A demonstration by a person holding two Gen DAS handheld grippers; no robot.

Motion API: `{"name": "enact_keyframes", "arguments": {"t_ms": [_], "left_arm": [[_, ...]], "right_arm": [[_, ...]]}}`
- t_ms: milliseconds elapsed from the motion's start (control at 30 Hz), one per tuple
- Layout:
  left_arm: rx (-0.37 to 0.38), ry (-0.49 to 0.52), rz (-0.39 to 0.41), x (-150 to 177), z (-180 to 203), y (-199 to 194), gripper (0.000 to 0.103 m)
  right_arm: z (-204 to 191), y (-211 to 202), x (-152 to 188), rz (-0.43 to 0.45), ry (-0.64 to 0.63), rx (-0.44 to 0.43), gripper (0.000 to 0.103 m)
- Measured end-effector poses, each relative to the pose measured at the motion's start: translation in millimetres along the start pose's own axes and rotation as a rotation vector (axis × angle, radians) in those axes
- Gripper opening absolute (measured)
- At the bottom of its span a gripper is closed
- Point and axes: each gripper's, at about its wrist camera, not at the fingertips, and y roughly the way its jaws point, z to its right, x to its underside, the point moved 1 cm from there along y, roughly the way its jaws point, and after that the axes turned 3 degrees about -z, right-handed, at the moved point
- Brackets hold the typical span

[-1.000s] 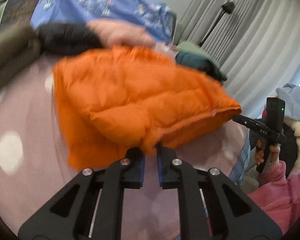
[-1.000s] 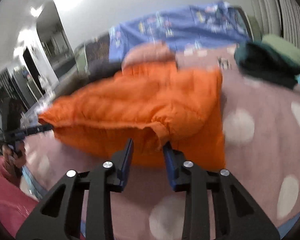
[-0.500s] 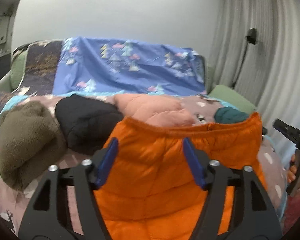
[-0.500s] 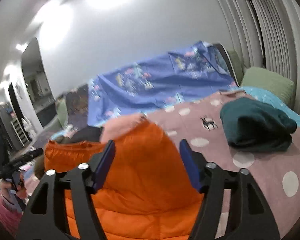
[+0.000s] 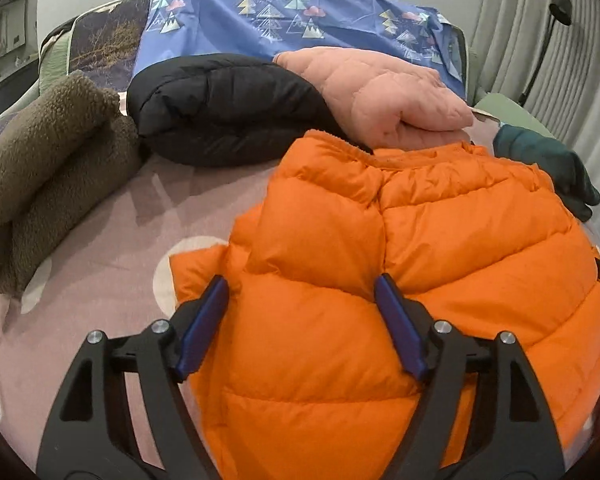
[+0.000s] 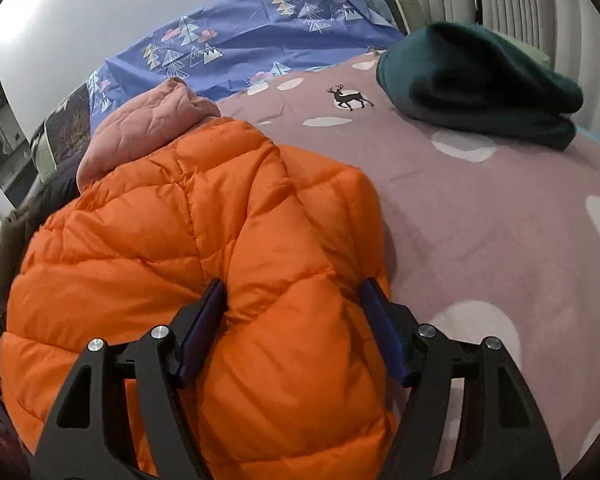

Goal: Fold large clothes

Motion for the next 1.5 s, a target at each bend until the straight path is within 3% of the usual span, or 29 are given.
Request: {"name": "enact_keyframes", "arguments": {"t_ms": [100,167,300,367,433,500,567,633,700,733,1200,1500], "left_arm": [[-0.017,0.002,0.002,-1.1,-0.3,-7.9,0.077],[-0.025,0.004,0.041,-8.3,1.7,-22.1,0.077],[0.045,0.009,0.176,-41.1,26.4,-62.0,0.077],[0.056,0.035,0.189,-55.8,45.7,-63.9,0.077],[0.053,0.059,0.166,-68.4,68.9,-51.0,0.077],[0.042,0.066,0.13,-73.3,84.0,-31.0,0.077],[-0.031,0.064,0.066,-73.1,92.0,2.6,0.078],[-0.09,0.034,-0.027,-64.4,85.9,45.1,0.085],[-0.032,-0.031,-0.027,-59.2,75.4,60.5,0.088],[-0.007,-0.05,-0.016,-58.5,71.4,62.2,0.089],[-0.028,-0.023,-0.029,-52.4,72.6,77.1,0.091],[-0.015,-0.028,-0.081,-54.9,73.1,93.1,0.094]], "right_arm": [[-8.8,-18.3,-6.3,0.002,-0.04,0.043,0.07],[-10.2,-33.4,-16.1,0.051,-0.036,0.032,0.07],[-40.9,-61.8,-49.3,0.176,-0.081,-0.039,0.078],[-69.3,-56.8,-63.0,0.187,-0.127,-0.103,0.084],[-92.5,-38.6,-73.0,0.163,-0.157,-0.113,0.088],[-111.0,-10.0,-75.9,0.108,-0.199,-0.057,0.092],[-116.1,25.1,-67.9,0.032,-0.214,-0.003,0.093],[-103.6,58.6,-57.3,-0.031,-0.175,0.002,0.1],[-89.8,68.1,-51.7,-0.013,-0.113,-0.044,0.101],[-87.7,67.4,-51.8,-0.009,-0.111,-0.05,0.101],[-90.6,88.8,-46.9,-0.028,-0.141,-0.026,0.102],[-90.6,101.6,-47.4,-0.064,-0.142,-0.018,0.102]]}}
